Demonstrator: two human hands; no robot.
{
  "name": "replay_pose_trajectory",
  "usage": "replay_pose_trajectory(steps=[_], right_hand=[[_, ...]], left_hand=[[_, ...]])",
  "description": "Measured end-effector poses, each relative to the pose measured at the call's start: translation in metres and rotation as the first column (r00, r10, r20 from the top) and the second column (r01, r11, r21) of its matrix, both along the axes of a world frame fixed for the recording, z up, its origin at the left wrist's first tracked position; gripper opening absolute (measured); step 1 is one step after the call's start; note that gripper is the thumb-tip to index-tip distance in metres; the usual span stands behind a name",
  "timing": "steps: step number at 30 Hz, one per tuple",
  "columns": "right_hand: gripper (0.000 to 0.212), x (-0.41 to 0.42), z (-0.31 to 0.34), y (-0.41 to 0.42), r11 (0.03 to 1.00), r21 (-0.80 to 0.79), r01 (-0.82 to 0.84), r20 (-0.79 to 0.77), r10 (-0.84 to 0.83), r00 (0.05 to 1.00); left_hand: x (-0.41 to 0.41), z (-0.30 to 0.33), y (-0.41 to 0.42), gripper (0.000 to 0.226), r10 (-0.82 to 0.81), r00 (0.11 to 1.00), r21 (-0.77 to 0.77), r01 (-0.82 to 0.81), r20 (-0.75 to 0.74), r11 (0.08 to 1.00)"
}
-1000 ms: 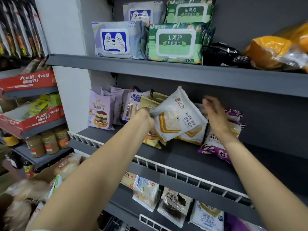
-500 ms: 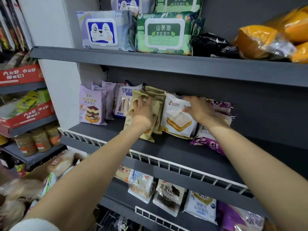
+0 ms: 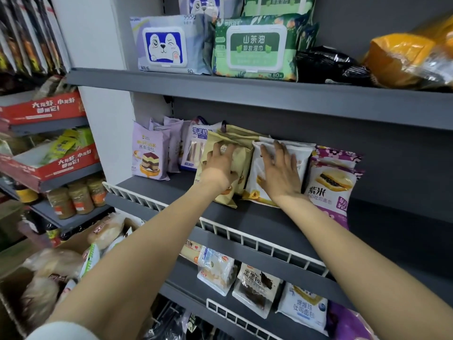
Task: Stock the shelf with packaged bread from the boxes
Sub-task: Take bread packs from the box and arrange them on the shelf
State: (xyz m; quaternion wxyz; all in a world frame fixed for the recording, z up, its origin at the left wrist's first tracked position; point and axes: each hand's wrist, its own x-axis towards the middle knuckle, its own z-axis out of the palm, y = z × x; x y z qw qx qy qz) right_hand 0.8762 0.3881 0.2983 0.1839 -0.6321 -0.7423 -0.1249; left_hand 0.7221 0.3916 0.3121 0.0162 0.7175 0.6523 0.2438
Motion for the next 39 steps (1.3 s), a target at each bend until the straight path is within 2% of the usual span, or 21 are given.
replay_pose_trajectory(steps=[3, 8, 13, 16, 20, 24, 27, 30, 31, 34, 37, 39], right_hand=[[0.060, -0.027, 0.019, -0.023, 0.988, 0.021, -0.153, -0.186, 0.154, 0.970], [0.029, -0.105, 0.023, -0.048, 0.904, -0.040, -0.426, -0.422, 0.371, 0.827], [0.022, -0.216, -0.010, -0.088, 0.777, -0.181, -0.603, -0.426, 0.491, 0.760], [0.020, -0.288, -0.035, -0.116, 0.671, -0.256, -0.696, -0.413, 0.575, 0.706], [0.020, -0.421, -0.091, -0.178, 0.461, -0.405, -0.790, -0.432, 0.664, 0.610], [0.020, -0.543, -0.165, -0.233, 0.325, -0.570, -0.755, -0.441, 0.654, 0.615], [0.023, -0.615, -0.222, -0.267, 0.278, -0.653, -0.705, -0.417, 0.645, 0.641], [0.011, -0.669, -0.275, -0.289, 0.222, -0.739, -0.636, -0.371, 0.654, 0.660], [0.017, -0.684, -0.294, -0.292, 0.217, -0.762, -0.610, -0.351, 0.653, 0.671], [0.053, -0.720, -0.346, -0.290, 0.209, -0.809, -0.549, -0.318, 0.630, 0.709], [0.068, -0.745, -0.388, -0.281, 0.227, -0.843, -0.487, -0.247, 0.641, 0.726], [0.076, -0.757, -0.412, -0.275, 0.219, -0.867, -0.447, -0.199, 0.671, 0.714]], left_hand=[[-0.020, 0.002, -0.012, 0.058, -0.016, 0.999, 0.077, 0.012, 0.046, 0.997], [-0.092, -0.003, -0.055, 0.028, 0.078, 0.996, 0.122, -0.084, 0.052, 0.989], [-0.207, -0.037, -0.129, 0.021, 0.292, 0.956, 0.046, -0.293, 0.022, 0.955], [-0.274, -0.073, -0.180, 0.021, 0.406, 0.912, -0.027, -0.405, 0.059, 0.914], [-0.395, -0.139, -0.270, 0.022, 0.588, 0.802, -0.212, -0.561, 0.100, 0.800], [-0.503, -0.201, -0.345, 0.024, 0.700, 0.704, -0.375, -0.620, 0.123, 0.689], [-0.573, -0.251, -0.387, 0.024, 0.771, 0.629, -0.502, -0.636, 0.102, 0.586], [-0.622, -0.300, -0.415, 0.024, 0.797, 0.594, -0.598, -0.603, 0.105, 0.528], [-0.635, -0.315, -0.421, 0.026, 0.797, 0.596, -0.624, -0.589, 0.094, 0.514], [-0.670, -0.361, -0.427, 0.036, 0.770, 0.636, -0.672, -0.550, 0.049, 0.496], [-0.694, -0.403, -0.419, 0.052, 0.725, 0.688, -0.721, -0.482, 0.040, 0.498], [-0.706, -0.427, -0.407, 0.061, 0.717, 0.693, -0.739, -0.440, 0.083, 0.511]])
